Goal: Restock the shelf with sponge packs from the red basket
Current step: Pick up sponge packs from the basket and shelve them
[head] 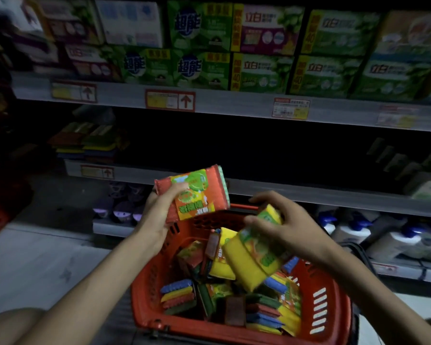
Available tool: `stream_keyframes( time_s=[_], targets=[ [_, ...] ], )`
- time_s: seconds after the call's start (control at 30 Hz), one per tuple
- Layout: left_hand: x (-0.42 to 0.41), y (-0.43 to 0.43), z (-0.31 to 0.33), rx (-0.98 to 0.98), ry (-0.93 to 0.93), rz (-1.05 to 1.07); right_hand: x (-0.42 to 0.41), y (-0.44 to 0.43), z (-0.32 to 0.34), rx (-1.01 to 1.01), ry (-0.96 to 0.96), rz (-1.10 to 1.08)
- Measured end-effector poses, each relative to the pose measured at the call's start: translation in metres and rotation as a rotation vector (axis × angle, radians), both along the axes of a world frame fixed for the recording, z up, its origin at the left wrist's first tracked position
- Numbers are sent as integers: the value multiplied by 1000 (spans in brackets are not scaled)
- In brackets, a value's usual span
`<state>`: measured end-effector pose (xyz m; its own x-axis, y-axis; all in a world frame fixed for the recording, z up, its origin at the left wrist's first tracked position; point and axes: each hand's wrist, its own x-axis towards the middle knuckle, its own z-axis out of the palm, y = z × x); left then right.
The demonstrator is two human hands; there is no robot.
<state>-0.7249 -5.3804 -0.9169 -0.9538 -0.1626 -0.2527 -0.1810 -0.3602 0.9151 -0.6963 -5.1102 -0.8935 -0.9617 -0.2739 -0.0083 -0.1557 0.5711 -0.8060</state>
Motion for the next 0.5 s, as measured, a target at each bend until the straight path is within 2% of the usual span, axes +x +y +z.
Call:
stream_keyframes(
  time_s=[0.07,0.2,0.37,0.5],
  targets=[
    [3,0,-1,-41,66,-22,5,-6,0,-13,-76,103],
    [20,9,-5,-42,99,-198,12,-24,-1,-94,-145,204],
    [38,1,-7,-17,132,-497,14,-27,-5,-80,-75,173],
    [38,-6,1,28,172,-596,12,-20,-4,-84,-50,172]
  ],
)
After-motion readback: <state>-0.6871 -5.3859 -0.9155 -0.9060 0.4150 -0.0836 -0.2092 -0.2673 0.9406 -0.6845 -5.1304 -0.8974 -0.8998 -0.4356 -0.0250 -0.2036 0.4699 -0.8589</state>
